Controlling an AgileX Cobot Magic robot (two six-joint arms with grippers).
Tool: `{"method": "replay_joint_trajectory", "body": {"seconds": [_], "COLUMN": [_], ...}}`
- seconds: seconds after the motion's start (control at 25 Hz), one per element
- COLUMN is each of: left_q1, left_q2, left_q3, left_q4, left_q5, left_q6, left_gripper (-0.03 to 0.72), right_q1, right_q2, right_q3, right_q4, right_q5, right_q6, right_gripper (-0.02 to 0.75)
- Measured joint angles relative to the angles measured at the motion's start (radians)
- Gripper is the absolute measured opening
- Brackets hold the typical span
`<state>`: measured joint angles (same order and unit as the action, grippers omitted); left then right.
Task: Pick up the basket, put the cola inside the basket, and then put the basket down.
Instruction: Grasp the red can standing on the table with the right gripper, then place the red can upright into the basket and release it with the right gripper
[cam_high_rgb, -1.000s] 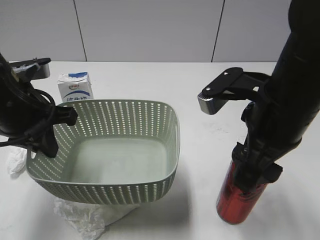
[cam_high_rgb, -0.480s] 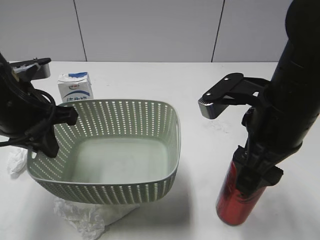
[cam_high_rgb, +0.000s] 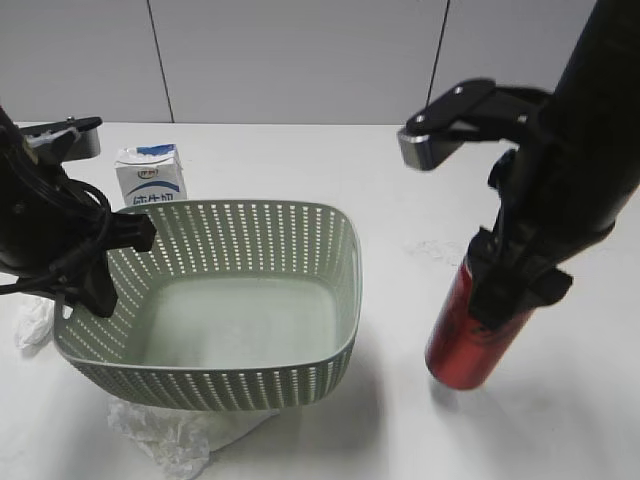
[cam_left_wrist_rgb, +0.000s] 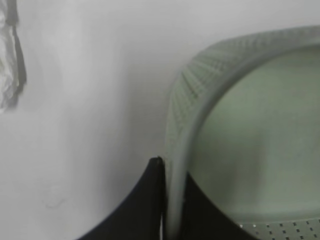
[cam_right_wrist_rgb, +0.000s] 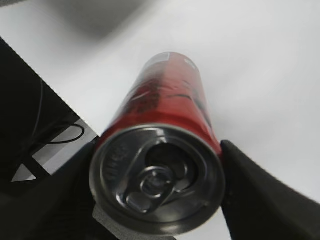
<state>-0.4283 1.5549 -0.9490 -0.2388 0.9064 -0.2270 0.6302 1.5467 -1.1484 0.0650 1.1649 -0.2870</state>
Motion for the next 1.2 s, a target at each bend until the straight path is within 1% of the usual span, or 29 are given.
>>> {"method": "replay_joint_trajectory", "body": {"seconds": [0.36,0.56,0.72,0.84,1.0,1.2], "left_q1": [0.000,0.000,0.000,-0.003,-0.018,-0.044], "left_q2": [0.000,0.000,0.013,0.058,0.121,0.143], "left_q3": [0.000,0.000,-0.005,-0.043,-0.128,-0.183], "left_q4": [0.009,0.028,0.033,0.036,0.035,0.032], "left_q5": [0.012,0.012,0.013,0.018,0.027,0.021], "left_q6": [0.000,0.000,0.000,0.000,0.000,0.000], "left_gripper": [-0.004,-0.004,-0.004,-0.004,-0.004,-0.004], "right_q1": [0.000,0.000,0.004,0.040,0.101,0.119], "right_q2": [-0.202,-0.222,-0.176,-0.102,0.001,0.137], "right_q3": [-0.217,-0.330,-0.412,-0.453,-0.460,-0.460], "right_q4": [-0.016,-0.015,0.029,0.053,0.065,0.071], "right_q5": [0.030,0.041,0.042,0.042,0.041,0.038], "right_q6": [0.048,0.048,0.038,0.020,0.014,0.000], "right_gripper": [0.512,0.512,0.512,0.512,0.512,0.512]}}
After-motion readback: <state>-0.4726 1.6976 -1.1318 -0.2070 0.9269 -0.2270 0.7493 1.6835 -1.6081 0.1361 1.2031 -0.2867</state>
